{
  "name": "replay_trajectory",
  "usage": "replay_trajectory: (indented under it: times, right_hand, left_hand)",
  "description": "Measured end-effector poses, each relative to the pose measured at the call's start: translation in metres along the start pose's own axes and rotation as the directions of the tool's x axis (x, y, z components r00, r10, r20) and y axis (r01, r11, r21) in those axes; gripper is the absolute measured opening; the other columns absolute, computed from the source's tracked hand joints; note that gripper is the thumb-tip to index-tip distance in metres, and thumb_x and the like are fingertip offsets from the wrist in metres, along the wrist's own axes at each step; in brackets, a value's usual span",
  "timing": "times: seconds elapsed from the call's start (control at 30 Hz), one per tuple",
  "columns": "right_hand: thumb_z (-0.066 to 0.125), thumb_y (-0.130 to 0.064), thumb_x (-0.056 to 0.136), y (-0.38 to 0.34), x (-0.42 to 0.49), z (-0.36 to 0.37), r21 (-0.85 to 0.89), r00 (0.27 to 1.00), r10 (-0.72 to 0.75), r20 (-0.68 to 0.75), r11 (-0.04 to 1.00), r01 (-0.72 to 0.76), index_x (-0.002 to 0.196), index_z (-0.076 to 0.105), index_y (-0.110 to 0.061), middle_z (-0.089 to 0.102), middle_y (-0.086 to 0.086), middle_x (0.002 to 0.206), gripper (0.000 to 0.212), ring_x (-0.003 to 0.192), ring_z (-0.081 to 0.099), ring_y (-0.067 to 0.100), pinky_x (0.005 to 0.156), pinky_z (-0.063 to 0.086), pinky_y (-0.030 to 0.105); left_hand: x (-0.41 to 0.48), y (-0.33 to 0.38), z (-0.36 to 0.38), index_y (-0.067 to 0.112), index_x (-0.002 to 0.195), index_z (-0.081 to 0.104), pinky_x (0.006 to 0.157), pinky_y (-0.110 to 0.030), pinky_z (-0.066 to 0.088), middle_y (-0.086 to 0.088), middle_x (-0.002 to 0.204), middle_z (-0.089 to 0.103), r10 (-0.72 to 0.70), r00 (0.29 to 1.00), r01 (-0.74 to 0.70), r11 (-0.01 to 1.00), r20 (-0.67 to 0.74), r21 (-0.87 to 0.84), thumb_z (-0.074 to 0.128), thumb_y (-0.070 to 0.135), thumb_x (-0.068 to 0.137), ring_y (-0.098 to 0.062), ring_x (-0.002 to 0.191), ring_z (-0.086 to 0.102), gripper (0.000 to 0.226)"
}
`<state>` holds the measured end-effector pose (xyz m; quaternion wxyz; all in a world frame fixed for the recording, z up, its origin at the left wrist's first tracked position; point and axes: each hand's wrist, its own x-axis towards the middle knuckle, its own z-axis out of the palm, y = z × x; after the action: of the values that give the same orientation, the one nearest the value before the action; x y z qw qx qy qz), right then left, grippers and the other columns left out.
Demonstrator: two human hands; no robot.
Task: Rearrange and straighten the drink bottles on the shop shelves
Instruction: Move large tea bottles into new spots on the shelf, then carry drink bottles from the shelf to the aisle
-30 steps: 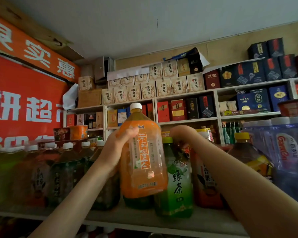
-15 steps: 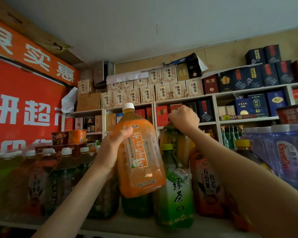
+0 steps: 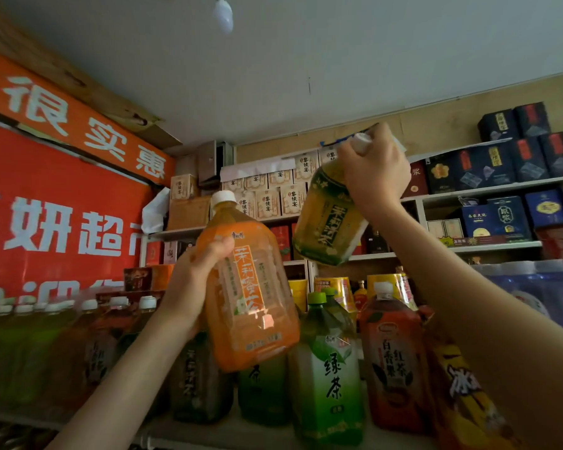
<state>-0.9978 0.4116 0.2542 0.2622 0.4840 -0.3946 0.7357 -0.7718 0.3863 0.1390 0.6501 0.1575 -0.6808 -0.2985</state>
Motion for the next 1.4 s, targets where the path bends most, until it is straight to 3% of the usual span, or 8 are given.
replay_trajectory:
  times: [0.17,0.4,0.6,0.8,0.97,1.1,1.27,1.4]
  right_hand:
    - [0.053,-0.039,0.083,-0.037,-0.006,-0.033,0.117,1.000,0.007,0.019,0.993,-0.009,0.089,0.047,-0.018,0.043,-0.014,0.074,0.023,0.065,0.043,0.001,0.074,0.047,0.030]
    - [0.049,-0.050,0.065,-0.060,-0.054,-0.061,0.215,0.978,-0.040,0.204,0.977,-0.005,0.085,0.059,-0.008,0.056,0.006,0.079,0.047,0.075,0.062,0.029,0.069,0.054,0.050]
    - [0.055,-0.037,0.084,-0.044,-0.135,-0.082,0.270,0.895,-0.088,0.438,0.962,-0.037,0.088,0.058,-0.015,0.067,0.012,0.091,0.023,0.079,0.066,0.021,0.066,0.055,0.043]
    - [0.059,-0.032,0.086,-0.017,-0.238,-0.084,0.225,0.685,-0.036,0.728,0.956,-0.189,0.089,0.060,-0.008,0.062,0.006,0.076,0.024,0.067,0.062,0.013,0.059,0.053,0.031]
    - [0.064,-0.036,0.074,0.008,-0.315,-0.071,0.105,0.508,0.030,0.861,0.966,-0.236,0.075,0.059,-0.014,0.051,-0.009,0.061,0.023,0.055,0.048,0.005,0.051,0.036,0.022]
    - [0.060,-0.048,0.063,0.031,-0.378,-0.067,-0.001,0.324,0.095,0.941,0.961,-0.277,0.069,0.051,-0.021,0.050,-0.011,0.059,0.029,0.056,0.049,0.000,0.049,0.034,0.015]
    - [0.069,-0.031,0.069,0.060,-0.487,-0.058,-0.131,0.058,0.156,0.986,0.944,-0.302,0.076,0.051,-0.013,0.054,-0.003,0.064,0.026,0.064,0.052,0.016,0.058,0.037,0.032]
    - [0.069,-0.030,0.072,0.073,-0.587,-0.057,-0.275,-0.181,0.231,0.956,0.921,-0.276,0.080,0.047,-0.017,0.058,0.002,0.070,0.027,0.067,0.056,0.022,0.059,0.042,0.034]
  left_hand:
    - [-0.028,0.021,-0.017,0.017,0.092,0.061,0.067,-0.032,0.050,-0.001,0.081,0.069,0.069,0.996,-0.064,0.993,-0.050,0.102,0.058,0.052,0.068,-0.020,0.078,0.069,0.042]
    - [-0.085,0.022,-0.042,0.023,0.083,0.056,0.059,-0.020,0.051,0.013,0.065,0.066,0.107,0.985,-0.075,0.972,-0.135,0.221,0.057,0.036,0.079,-0.006,0.065,0.066,0.013]
    - [-0.153,-0.011,-0.053,0.029,0.073,0.069,0.060,-0.016,0.051,0.012,0.068,0.068,-0.008,0.991,0.039,0.972,-0.131,0.234,0.074,0.062,0.053,-0.003,0.064,0.065,0.040]
    - [-0.240,-0.073,-0.064,0.019,0.100,0.055,0.066,-0.021,0.051,0.010,0.079,0.069,-0.276,0.934,0.330,0.910,-0.228,0.250,0.074,0.076,0.040,-0.007,0.076,0.067,0.085]
    - [-0.298,-0.117,-0.066,0.032,0.101,0.050,0.064,-0.017,0.051,0.008,0.090,0.065,-0.483,0.842,0.536,0.802,-0.240,0.265,0.077,0.060,0.046,-0.001,0.078,0.067,0.067]
    - [-0.352,-0.156,-0.077,0.031,0.102,0.048,0.064,-0.021,0.052,0.007,0.094,0.064,-0.626,0.727,0.685,0.685,-0.281,0.247,0.074,0.050,0.049,-0.001,0.080,0.066,0.062]
    - [-0.432,-0.206,-0.095,0.026,0.116,0.046,0.079,-0.034,0.054,0.004,0.109,0.064,-0.752,0.546,0.838,0.498,-0.369,0.225,0.081,0.049,0.041,-0.010,0.096,0.065,0.086]
    - [-0.504,-0.245,-0.111,0.038,0.100,0.048,0.072,-0.017,0.050,0.014,0.091,0.064,-0.764,0.367,0.930,0.311,-0.531,0.194,0.082,0.050,0.039,0.007,0.081,0.061,0.071]
